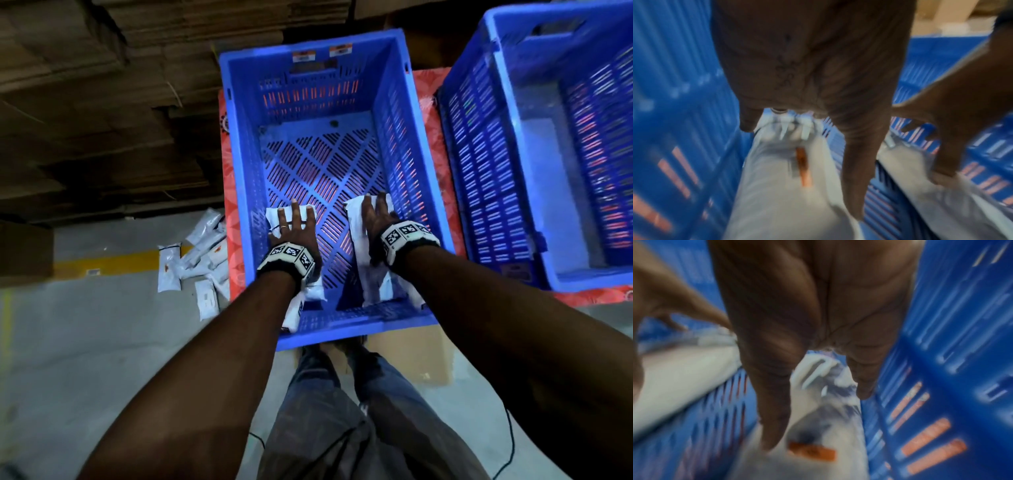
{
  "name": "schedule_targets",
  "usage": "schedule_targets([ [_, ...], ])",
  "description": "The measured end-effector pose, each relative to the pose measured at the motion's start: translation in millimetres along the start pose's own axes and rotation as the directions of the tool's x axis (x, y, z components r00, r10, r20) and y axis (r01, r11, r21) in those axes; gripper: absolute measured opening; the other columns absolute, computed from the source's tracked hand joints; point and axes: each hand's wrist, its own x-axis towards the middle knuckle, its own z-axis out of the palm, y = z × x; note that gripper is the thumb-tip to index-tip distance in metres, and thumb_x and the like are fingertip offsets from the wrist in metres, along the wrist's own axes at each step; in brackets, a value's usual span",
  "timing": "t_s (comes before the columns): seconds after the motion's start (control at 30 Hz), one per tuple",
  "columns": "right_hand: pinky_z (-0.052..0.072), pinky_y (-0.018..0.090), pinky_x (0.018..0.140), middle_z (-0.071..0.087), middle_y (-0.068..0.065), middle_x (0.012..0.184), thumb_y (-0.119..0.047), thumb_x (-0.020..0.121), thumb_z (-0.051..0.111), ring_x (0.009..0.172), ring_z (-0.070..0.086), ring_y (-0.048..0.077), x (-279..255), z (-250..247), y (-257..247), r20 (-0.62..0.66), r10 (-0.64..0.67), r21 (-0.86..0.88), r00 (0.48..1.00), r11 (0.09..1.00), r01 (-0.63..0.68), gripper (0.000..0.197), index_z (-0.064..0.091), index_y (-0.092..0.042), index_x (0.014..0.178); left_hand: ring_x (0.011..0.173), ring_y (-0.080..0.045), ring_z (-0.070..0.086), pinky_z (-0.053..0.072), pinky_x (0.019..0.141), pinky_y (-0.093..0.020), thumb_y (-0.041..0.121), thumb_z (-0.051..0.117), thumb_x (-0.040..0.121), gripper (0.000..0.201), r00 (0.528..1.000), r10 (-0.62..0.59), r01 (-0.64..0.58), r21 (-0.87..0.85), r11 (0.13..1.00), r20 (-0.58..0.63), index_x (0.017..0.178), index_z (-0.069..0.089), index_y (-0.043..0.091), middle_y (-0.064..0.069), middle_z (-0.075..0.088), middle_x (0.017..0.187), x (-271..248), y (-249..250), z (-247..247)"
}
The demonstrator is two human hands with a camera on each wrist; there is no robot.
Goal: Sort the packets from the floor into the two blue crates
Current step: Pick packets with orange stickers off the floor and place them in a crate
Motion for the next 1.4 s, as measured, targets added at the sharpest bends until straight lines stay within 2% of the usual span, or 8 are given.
schedule_targets([
  [0.07,0.023,0.046,0.116,-0.004,0.027,0.16,-0.019,0.092,0.061,0.146,0.015,0.044,-10,-16,-6,-0.022,0.008,-0.004,1.0,1.0,-0.008,0.088,0.0,-0.006,0.155,0.149,-0.033,-0.018,0.016,0.112,-0.065,0.034,0.076,0.076,0.113,0.999,0.034,-0.034,0.009,0.999,-0.018,0.158,0.0,0.024,-0.006,-0.022,0.163,-4,3,-9],
  [0.13,0.032,0.058,0.108,0.035,0.036,0.142,-0.016,0.094,0.043,0.126,0.041,0.055,-17,-30,-21,-0.105,-0.103,-0.015,0.989,0.995,0.102,0.046,0.034,-0.012,0.139,0.149,-0.034,-0.017,0.017,0.113,-0.063,0.041,0.078,0.072,0.109,0.998,0.06,-0.06,-0.002,0.998,-0.009,0.157,0.012,0.024,-0.008,-0.019,0.163,-9,6,-20],
  [0.23,0.048,0.052,0.095,0.061,0.018,0.119,-0.026,0.09,0.038,0.106,0.06,0.043,-20,-42,-24,-0.136,-0.064,0.011,0.989,0.998,0.066,0.028,0.053,-0.021,0.113,0.151,-0.034,-0.006,0.02,0.117,-0.059,0.043,0.075,0.075,0.093,0.998,0.065,-0.064,-0.085,0.994,0.007,0.152,0.03,0.02,-0.009,-0.009,0.165,-19,10,-41],
  [0.47,0.045,0.04,0.092,0.06,0.015,0.125,-0.046,0.087,0.056,0.114,0.06,0.033,-74,-64,-36,-0.295,0.161,0.228,0.942,0.969,-0.094,0.043,0.057,-0.016,0.118,0.127,-0.035,0.05,0.046,0.098,-0.047,0.043,0.066,0.08,0.05,0.952,0.053,-0.117,-0.201,0.972,-0.301,0.124,0.059,0.021,-0.009,0.04,0.146,-72,3,-82],
  [0.63,0.046,0.038,0.081,0.068,0.012,0.102,-0.036,0.086,0.049,0.096,0.064,0.036,-110,-47,-50,-0.525,0.234,0.345,0.819,0.938,-0.047,0.023,0.06,-0.02,0.098,0.108,-0.028,0.062,0.048,0.087,-0.033,0.035,0.059,0.085,0.024,0.842,-0.01,-0.192,-0.316,0.929,-0.54,0.105,0.069,0.026,-0.001,0.07,0.111,-110,-18,-88],
  [0.8,0.049,0.041,0.08,0.07,0.018,0.094,-0.04,0.093,0.041,0.092,0.066,0.039,-131,-27,-66,-0.588,0.223,0.338,0.778,0.941,-0.014,0.028,0.057,-0.018,0.099,0.092,-0.031,0.068,0.051,0.074,-0.033,0.037,0.056,0.085,0.02,0.699,-0.187,-0.17,-0.415,0.894,-0.69,0.094,0.069,0.026,-0.002,0.074,0.088,-150,-55,-86],
  [1.03,0.05,0.04,0.079,0.071,0.016,0.096,-0.047,0.094,0.039,0.091,0.067,0.038,-144,-12,-90,-0.611,0.031,0.217,0.791,0.968,0.13,0.038,0.063,-0.018,0.093,0.081,-0.029,0.066,0.049,0.064,-0.034,0.037,0.056,0.08,0.02,0.538,-0.404,-0.053,-0.508,0.86,-0.739,0.083,0.067,0.021,-0.002,0.069,0.079,-211,-111,-55],
  [1.4,0.047,0.045,0.078,0.058,0.011,0.101,-0.034,0.086,0.049,0.096,0.055,0.037,-170,24,-160,-0.762,-0.261,0.063,0.593,0.881,0.469,0.025,0.063,-0.017,0.097,0.089,-0.027,0.065,0.051,0.073,-0.033,0.032,0.06,0.08,0.013,0.506,-0.577,0.139,-0.6,0.788,-0.641,0.086,0.068,0.024,0.002,0.07,0.091,-300,-162,27],
])
